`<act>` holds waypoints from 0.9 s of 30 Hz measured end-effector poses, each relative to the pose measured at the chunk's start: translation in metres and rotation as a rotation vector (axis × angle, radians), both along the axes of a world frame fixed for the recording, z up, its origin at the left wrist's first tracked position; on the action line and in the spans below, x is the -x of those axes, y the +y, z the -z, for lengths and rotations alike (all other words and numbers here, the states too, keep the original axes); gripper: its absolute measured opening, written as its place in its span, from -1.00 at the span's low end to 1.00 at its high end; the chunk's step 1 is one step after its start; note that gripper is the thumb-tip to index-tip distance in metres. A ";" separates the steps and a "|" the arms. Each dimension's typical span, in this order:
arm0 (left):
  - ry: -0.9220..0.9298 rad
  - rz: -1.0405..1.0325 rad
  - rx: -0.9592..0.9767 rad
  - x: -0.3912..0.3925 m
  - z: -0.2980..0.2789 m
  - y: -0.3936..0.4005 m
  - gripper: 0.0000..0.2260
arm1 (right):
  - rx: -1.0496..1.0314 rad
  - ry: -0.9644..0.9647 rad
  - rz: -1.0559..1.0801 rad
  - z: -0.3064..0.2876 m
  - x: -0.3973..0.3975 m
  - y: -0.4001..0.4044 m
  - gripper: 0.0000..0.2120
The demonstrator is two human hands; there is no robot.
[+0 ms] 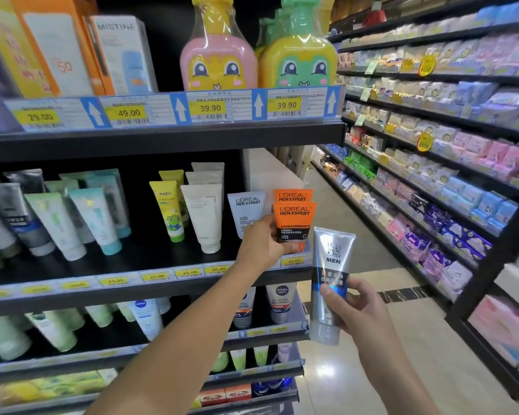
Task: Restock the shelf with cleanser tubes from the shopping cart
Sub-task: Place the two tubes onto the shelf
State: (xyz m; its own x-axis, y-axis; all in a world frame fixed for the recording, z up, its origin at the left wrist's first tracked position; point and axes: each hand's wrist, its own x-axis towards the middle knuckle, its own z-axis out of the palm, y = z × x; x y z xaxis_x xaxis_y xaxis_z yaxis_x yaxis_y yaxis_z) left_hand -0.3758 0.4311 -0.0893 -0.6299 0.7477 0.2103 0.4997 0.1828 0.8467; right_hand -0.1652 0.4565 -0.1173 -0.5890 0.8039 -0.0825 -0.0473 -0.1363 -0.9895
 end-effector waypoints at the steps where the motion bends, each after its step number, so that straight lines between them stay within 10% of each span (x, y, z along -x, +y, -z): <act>1: 0.006 0.000 0.008 -0.001 -0.002 -0.001 -0.62 | 0.003 0.006 -0.005 0.000 0.000 0.001 -0.65; 9: 0.094 -0.103 0.149 -0.003 -0.007 -0.029 -0.62 | -0.007 0.016 -0.031 -0.001 -0.001 0.002 -0.63; 18: 1.011 -0.301 0.166 0.056 0.043 -0.171 -0.65 | -0.073 0.021 -0.185 -0.011 0.057 -0.058 -0.66; 27: 1.074 -0.483 0.345 0.155 0.060 -0.335 -0.54 | -0.140 0.038 -0.270 -0.025 0.160 -0.174 -0.69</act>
